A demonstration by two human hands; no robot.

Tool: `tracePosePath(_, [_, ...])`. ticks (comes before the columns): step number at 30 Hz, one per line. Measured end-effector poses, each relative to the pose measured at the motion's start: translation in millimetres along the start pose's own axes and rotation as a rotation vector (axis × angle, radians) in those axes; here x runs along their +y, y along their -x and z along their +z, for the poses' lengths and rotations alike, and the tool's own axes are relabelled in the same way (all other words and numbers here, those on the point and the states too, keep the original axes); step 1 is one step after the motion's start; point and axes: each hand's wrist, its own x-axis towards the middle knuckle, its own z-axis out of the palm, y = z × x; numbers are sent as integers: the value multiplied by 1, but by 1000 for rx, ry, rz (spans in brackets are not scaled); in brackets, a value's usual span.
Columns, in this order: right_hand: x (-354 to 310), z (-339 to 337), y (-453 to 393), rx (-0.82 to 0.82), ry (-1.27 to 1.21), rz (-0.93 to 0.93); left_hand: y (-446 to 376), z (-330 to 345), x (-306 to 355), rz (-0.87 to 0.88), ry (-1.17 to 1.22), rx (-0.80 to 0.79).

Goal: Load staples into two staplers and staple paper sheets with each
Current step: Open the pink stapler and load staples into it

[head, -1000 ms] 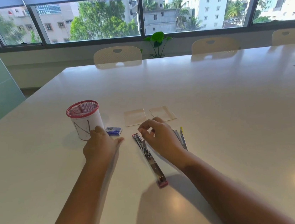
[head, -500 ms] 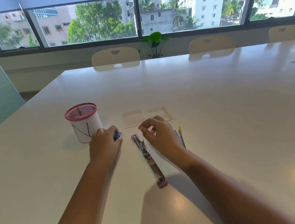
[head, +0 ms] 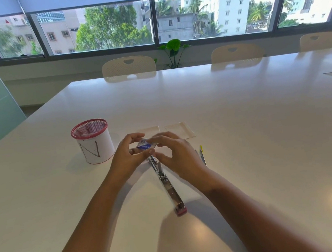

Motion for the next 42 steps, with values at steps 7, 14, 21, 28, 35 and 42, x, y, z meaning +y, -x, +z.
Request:
tracePosePath(7, [0, 3, -1, 134, -70, 6, 7, 11, 5, -260, 723, 16])
tracePosePath(14, [0, 4, -1, 101, -83, 61, 6, 10, 6, -338, 708, 178])
tracePosePath(21, [-2, 3, -1, 96, -190, 161, 2, 9, 1, -335, 547, 294])
tracePosePath(28, [0, 2, -2, -4, -123, 190, -2, 5, -5, -306, 409, 320])
tracePosePath(35, [0, -6, -2, -26, -123, 219, -9, -4, -11, -362, 427, 394])
tracePosePath(42, [-2, -5, 0, 15, -134, 207, -10, -11, -7, -361, 527, 411])
